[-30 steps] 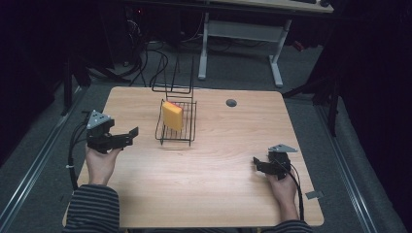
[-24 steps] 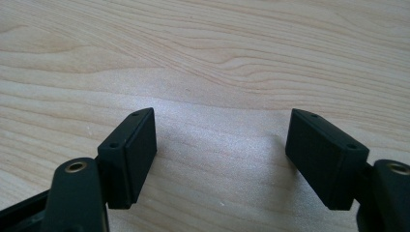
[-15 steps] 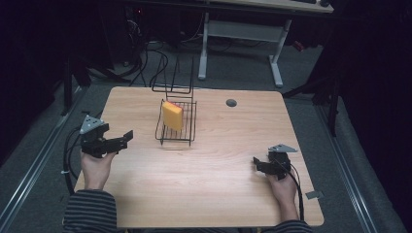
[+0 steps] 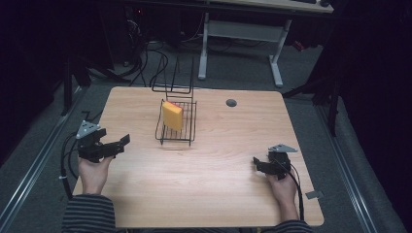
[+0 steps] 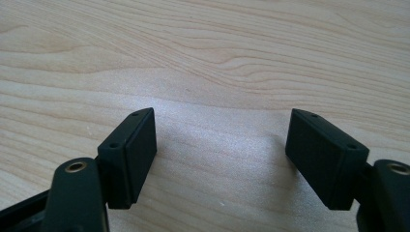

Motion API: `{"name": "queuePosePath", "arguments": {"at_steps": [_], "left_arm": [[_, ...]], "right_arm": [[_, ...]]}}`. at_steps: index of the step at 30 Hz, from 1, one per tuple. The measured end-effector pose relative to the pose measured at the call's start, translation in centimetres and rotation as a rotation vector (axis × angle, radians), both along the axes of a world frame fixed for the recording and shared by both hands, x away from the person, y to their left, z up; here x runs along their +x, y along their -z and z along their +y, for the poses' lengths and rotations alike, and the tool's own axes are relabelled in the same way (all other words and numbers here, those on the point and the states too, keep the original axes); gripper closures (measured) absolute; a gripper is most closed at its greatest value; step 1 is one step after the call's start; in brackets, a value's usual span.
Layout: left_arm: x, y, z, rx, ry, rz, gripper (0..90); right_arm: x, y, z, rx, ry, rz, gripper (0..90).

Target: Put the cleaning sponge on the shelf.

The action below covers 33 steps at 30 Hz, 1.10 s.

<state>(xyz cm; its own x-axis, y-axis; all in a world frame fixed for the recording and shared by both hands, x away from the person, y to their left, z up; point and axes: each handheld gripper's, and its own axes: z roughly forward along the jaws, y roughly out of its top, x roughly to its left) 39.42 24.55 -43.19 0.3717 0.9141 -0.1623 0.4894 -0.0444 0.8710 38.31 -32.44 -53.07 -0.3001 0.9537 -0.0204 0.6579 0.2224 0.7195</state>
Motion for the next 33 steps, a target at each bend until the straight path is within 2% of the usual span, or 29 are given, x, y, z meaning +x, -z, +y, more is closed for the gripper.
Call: {"name": "queuePosePath", "arguments": {"at_steps": [33], "left_arm": [[-0.4, 2.9, 0.7, -0.014, -0.015, 0.067, 8.8]], "right_arm": [[0.0, 0.0, 0.0, 0.002, 0.003, 0.001, 26.9]]}}
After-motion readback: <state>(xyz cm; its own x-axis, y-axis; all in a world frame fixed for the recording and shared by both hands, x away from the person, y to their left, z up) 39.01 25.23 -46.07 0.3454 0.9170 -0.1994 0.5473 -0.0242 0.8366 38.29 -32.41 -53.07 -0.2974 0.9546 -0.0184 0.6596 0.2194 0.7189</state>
